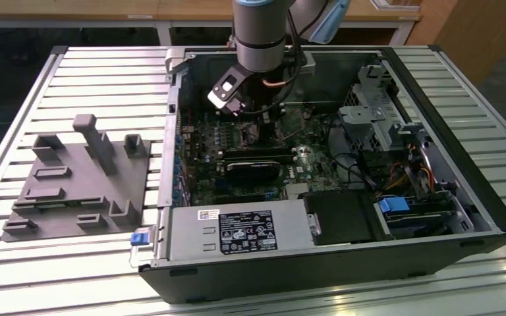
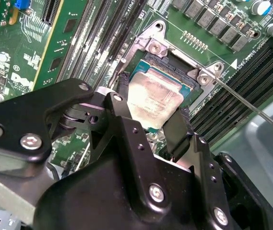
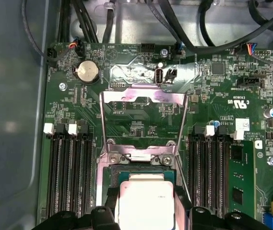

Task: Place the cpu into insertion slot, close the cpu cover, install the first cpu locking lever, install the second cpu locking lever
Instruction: 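Place the cpu into insertion slot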

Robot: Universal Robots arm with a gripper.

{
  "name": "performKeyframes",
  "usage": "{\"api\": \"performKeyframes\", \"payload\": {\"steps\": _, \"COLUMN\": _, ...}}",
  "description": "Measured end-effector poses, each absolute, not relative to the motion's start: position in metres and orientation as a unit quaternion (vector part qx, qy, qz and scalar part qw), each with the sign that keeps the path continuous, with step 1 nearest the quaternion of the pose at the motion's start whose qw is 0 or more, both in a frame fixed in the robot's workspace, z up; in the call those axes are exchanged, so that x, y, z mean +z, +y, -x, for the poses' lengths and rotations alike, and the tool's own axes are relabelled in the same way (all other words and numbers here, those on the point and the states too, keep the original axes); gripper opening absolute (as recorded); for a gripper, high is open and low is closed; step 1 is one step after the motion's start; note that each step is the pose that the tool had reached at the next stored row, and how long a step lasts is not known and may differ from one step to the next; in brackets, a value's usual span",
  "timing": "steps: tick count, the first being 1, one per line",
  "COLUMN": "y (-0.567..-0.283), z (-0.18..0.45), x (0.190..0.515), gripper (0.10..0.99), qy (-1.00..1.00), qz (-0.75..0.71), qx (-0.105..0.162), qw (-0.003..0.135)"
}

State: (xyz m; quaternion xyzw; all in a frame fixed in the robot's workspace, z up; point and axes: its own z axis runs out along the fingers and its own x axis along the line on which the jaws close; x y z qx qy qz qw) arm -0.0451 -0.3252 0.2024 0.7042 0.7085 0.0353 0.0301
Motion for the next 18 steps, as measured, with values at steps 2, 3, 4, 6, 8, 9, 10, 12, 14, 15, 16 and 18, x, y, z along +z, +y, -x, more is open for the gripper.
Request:
{"api": "performKeyframes", "payload": {"steps": 2, "y": -0.3251, "z": 0.0452, "x": 0.2011, "gripper": 0.537, "qy": 0.708, "qz": -0.704, "qx": 0.035, "qw": 0.03}}
{"api": "performKeyframes", "payload": {"steps": 3, "y": -0.3251, "z": 0.0453, "x": 0.2005, "gripper": 0.537, "qy": 0.708, "qz": -0.704, "qx": 0.035, "qw": 0.03}}
{"api": "performKeyframes", "payload": {"steps": 4, "y": -0.325, "z": 0.0453, "x": 0.1999, "gripper": 0.537, "qy": 0.708, "qz": -0.704, "qx": 0.035, "qw": 0.03}}
{"api": "performKeyframes", "payload": {"steps": 6, "y": -0.3243, "z": 0.0454, "x": 0.199, "gripper": 0.537, "qy": 0.708, "qz": -0.704, "qx": 0.035, "qw": 0.03}}
{"api": "performKeyframes", "payload": {"steps": 8, "y": -0.3234, "z": 0.0453, "x": 0.1983, "gripper": 0.537, "qy": 0.708, "qz": -0.704, "qx": 0.035, "qw": 0.03}}
{"api": "performKeyframes", "payload": {"steps": 9, "y": -0.3231, "z": 0.0453, "x": 0.1977, "gripper": 0.537, "qy": 0.708, "qz": -0.704, "qx": 0.035, "qw": 0.03}}
{"api": "performKeyframes", "payload": {"steps": 10, "y": -0.3227, "z": 0.0453, "x": 0.1971, "gripper": 0.537, "qy": 0.708, "qz": -0.704, "qx": 0.035, "qw": 0.03}}
{"api": "performKeyframes", "payload": {"steps": 12, "y": -0.322, "z": 0.0453, "x": 0.1959, "gripper": 0.537, "qy": 0.708, "qz": -0.705, "qx": 0.035, "qw": 0.03}}
{"api": "performKeyframes", "payload": {"steps": 14, "y": -0.3208, "z": 0.0453, "x": 0.1943, "gripper": 0.537, "qy": 0.708, "qz": -0.705, "qx": 0.035, "qw": 0.03}}
{"api": "performKeyframes", "payload": {"steps": 15, "y": -0.3205, "z": 0.0453, "x": 0.1936, "gripper": 0.537, "qy": 0.708, "qz": -0.705, "qx": 0.035, "qw": 0.03}}
{"api": "performKeyframes", "payload": {"steps": 16, "y": -0.3205, "z": 0.0453, "x": 0.1934, "gripper": 0.537, "qy": 0.708, "qz": -0.705, "qx": 0.035, "qw": 0.03}}
{"api": "performKeyframes", "payload": {"steps": 18, "y": -0.3205, "z": 0.0453, "x": 0.1934, "gripper": 0.537, "qy": 0.708, "qz": -0.705, "qx": 0.035, "qw": 0.03}}
